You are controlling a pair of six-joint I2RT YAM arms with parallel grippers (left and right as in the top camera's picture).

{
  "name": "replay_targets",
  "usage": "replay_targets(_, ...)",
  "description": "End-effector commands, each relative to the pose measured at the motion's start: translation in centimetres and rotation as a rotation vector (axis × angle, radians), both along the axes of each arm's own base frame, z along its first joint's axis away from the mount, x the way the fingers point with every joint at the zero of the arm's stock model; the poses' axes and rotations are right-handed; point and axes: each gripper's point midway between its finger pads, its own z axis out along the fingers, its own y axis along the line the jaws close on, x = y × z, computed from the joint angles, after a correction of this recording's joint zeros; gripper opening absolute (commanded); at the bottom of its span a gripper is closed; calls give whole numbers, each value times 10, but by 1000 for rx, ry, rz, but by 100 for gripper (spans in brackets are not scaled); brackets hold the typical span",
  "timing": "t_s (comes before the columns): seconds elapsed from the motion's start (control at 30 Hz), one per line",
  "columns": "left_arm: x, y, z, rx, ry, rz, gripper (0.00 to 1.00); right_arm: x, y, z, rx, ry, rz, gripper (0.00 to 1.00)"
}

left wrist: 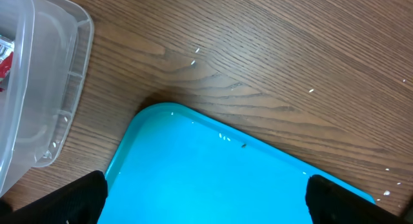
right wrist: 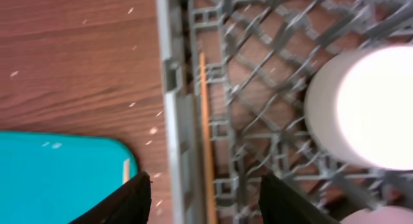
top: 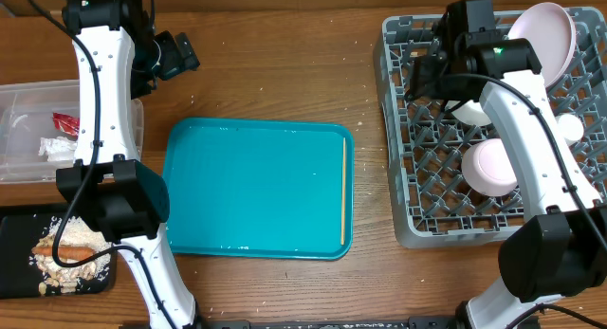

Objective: Sort waste into correct bins and load items into the dishwasher
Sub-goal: 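Carry the chopstick right and drop it into the dish rack, then move the right gripper back and grasp the second chopstick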

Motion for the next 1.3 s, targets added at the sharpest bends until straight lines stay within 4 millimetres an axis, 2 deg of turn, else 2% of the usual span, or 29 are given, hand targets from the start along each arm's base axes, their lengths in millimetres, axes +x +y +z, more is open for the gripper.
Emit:
replay_targets(0.0,0,-3,0,-9,1,1,100,-7,29,24,144,-14,51,56)
replay_targets(0.1,0,-3,0,-9,1,1,100,-24,47,24,171,44,45,56)
replay_targets(0.23,0,-3,0,-9,1,1,100,-50,78,6,156,144,26,56)
replay_targets(0.47,0,-3,0,-9,1,1,100,-90,137,-49,85,229,26,58)
replay_targets(0.6,0,-3,0,-9,1,1,100,-108,157,-82,73,266,38,62)
replay_targets(0.7,0,-3,0,-9,1,1,100,-120,165,-107,51,292,61,62)
replay_targets(0.83,0,-3,0,-8,1,1,100,-130,170,-130,32,318,80,62)
replay_targets(1.27,0,-3,0,-8,1,0,100,-134,159,-176,-68,397,60,65)
